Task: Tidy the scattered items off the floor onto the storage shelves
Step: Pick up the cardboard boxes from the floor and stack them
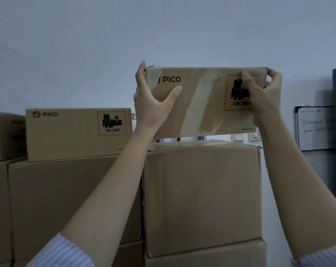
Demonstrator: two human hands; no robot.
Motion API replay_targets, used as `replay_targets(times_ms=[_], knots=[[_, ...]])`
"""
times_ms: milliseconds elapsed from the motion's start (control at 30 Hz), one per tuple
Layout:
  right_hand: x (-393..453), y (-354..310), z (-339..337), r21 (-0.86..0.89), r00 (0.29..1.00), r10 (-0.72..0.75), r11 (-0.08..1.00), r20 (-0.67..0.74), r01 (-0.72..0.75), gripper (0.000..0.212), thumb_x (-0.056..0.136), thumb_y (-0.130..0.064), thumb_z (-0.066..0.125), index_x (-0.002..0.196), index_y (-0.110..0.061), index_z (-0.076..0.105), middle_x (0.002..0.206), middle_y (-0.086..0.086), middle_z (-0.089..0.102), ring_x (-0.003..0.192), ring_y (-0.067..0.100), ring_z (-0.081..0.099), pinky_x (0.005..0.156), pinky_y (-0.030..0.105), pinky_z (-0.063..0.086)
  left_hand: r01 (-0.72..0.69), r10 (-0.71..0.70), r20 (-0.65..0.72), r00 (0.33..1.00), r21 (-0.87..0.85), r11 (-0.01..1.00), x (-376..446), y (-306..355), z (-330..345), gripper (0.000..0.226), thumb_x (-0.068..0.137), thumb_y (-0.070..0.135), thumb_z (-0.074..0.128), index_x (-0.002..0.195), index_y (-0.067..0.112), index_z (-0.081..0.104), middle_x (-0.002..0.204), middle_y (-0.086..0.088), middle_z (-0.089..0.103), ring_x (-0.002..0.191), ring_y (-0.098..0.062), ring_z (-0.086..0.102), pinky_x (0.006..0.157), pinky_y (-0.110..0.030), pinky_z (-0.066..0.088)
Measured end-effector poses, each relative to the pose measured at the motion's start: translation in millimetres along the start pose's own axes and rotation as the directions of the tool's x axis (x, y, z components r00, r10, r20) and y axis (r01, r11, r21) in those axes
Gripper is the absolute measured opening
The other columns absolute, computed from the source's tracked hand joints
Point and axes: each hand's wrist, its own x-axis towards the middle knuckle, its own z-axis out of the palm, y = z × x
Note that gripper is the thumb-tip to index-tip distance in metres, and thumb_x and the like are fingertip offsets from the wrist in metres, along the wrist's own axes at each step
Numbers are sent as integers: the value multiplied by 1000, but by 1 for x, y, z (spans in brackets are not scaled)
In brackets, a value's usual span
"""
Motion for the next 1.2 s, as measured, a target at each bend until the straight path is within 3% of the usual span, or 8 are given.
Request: replay_targets(times_ms=[133, 300, 433, 533, 633, 800, 933, 1200], knots=[[1, 47, 4, -56, 995, 51, 997, 85, -46, 69, 79, -45, 77, 131, -23, 37, 117, 2, 60, 96, 10, 65, 70, 25, 53, 151, -152, 33, 988, 38, 988, -10, -40, 15, 109, 74, 51, 79, 155, 23, 11, 158, 7, 24, 140, -6, 28, 115, -31, 29], [-1, 94, 15, -129, 972, 107, 988, 210, -81, 81, 76, -49, 78, 140, -28, 32, 119, -3, 58, 105, 11, 62, 93, 39, 54, 235, -243, 58, 968, 112, 965, -17, -78, 18, 107, 66, 55, 83, 150, 20, 27, 143, 6, 46, 126, -5, 43, 104, -25, 40], [4, 104, 22, -191, 954, 125, 979, 271, -74, 88, 76, -48, 79, 144, -32, 26, 122, -7, 55, 110, 13, 60, 99, 43, 50, 234, -241, 45, 970, 115, 965, -17, -88, 20, 100, 70, 49, 83, 149, 20, 29, 142, 7, 45, 128, -5, 42, 104, -24, 39], [-8, 113, 24, -249, 971, 90, 968, 220, -34, 92, 78, -56, 74, 150, -38, 20, 135, -12, 49, 125, 15, 50, 108, 42, 41, 224, -233, 45, 971, 147, 963, -20, -93, 21, 104, 66, 51, 84, 149, 21, 28, 143, 6, 43, 129, -7, 40, 107, -29, 38], [-20, 119, 22, -376, 972, 145, 924, 186, -66, 100, 76, -72, 63, 153, -38, 10, 144, 1, 48, 133, 24, 44, 106, 41, 37, 203, -219, 60, 974, 197, 959, -24, -94, 19, 113, 60, 57, 85, 149, 24, 25, 141, 8, 42, 123, -4, 40, 98, -23, 36], [-31, 115, 23, -461, 999, 36, 887, 29, -19, 89, 77, -82, 48, 146, -29, 32, 123, -4, 63, 115, 24, 57, 84, 35, 41, 166, -162, -36, 986, 247, 955, -28, -94, 17, 120, 54, 73, 80, 148, 25, 24, 142, 6, 45, 128, -10, 45, 105, -34, 44], [-35, 115, 20, -471, 998, -19, 882, -59, -11, 84, 83, -80, 42, 150, -32, 32, 124, -2, 65, 118, 24, 57, 92, 39, 44, 118, -84, -112, 990, 341, 933, -33, -89, 18, 108, 60, 79, 71, 143, 20, 33, 130, 4, 58, 116, -13, 58, 95, -38, 52], [-38, 119, 21, -554, 969, -158, 832, -190, 27, 79, 85, -77, 43, 149, -30, 38, 96, 4, 72, 95, 29, 65, 78, 37, 45, 66, 55, -236, 970, 474, 878, -36, -83, 20, 92, 68, 80, 62, 135, 21, 41, 116, 6, 64, 100, -16, 64, 78, -35, 55]])
